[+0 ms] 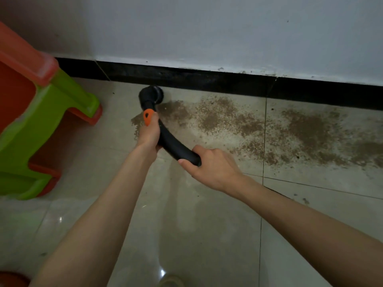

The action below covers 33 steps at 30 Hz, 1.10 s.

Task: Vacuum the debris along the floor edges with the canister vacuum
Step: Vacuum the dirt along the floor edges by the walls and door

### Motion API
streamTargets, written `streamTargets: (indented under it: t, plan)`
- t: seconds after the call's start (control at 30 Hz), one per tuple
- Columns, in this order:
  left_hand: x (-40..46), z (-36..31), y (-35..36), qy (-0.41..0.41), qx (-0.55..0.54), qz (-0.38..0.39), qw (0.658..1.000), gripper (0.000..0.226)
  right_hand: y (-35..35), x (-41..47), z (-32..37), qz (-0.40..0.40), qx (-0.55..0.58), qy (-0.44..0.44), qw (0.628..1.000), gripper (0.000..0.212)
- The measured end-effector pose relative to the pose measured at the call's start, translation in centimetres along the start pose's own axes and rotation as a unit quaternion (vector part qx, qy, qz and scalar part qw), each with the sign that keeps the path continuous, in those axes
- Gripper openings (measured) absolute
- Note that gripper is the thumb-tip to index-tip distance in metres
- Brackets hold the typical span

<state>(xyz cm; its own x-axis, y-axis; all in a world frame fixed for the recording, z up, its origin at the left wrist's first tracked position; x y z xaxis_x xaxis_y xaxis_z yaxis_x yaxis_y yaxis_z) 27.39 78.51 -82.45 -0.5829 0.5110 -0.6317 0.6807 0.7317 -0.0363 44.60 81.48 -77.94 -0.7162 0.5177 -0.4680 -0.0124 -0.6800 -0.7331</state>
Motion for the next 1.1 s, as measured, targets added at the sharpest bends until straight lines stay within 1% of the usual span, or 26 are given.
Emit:
streamTargets:
  t: [0.13,0.27,0.37,0.57,0.7,0.83,1.1]
  plan:
    - [-2.0,1.5,-6.6,-0.012,-0.032,-0.084,0.996,0.054,2.4,0.7,4.1,0.061,-0.017,-0.055,0.996,0.044]
    - [-3.4,4.2,-9.9,-0.044,-0.063,-0.109,0.991,0.055,4.6,0.6,6.0,0.114,-0.041,-0.094,0.988,0.042]
    - [-4.1,5.6,-9.9,-0.051,-0.085,-0.109,0.989,0.053,5.3,0.5,6.0,0.129,-0.06,-0.102,0.985,0.044]
    - [-2.2,4.7,-7.8,-0.044,-0.081,-0.075,0.993,0.052,4.2,1.2,4.4,0.105,-0.055,-0.074,0.99,0.038]
    - [-0.6,3.8,-6.3,-0.045,-0.062,-0.058,0.995,0.051,3.6,2.3,3.3,0.081,-0.034,-0.057,0.995,0.041]
    - [0.6,2.5,-6.0,-0.049,-0.034,-0.055,0.997,0.051,3.3,3.3,3.2,0.071,-0.006,-0.049,0.996,0.039]
    - [1.5,2.0,-1.9,-0.039,-0.005,0.006,0.999,0.047,2.0,2.5,0.5,0.03,0.009,-0.008,0.999,0.045]
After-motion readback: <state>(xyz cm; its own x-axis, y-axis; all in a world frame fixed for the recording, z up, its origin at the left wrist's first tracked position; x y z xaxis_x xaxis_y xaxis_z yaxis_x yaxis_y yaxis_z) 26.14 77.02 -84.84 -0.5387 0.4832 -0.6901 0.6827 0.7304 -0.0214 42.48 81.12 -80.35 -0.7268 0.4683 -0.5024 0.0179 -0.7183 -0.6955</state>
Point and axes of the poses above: each hand's wrist, its own x-axis towards the middle knuckle, its own y-axis out of the palm, z = x × y, the point moved 8 cm from there along x, towards the middle knuckle, and after that the axes turned 10 degrees about z, right-handed, at the moved point
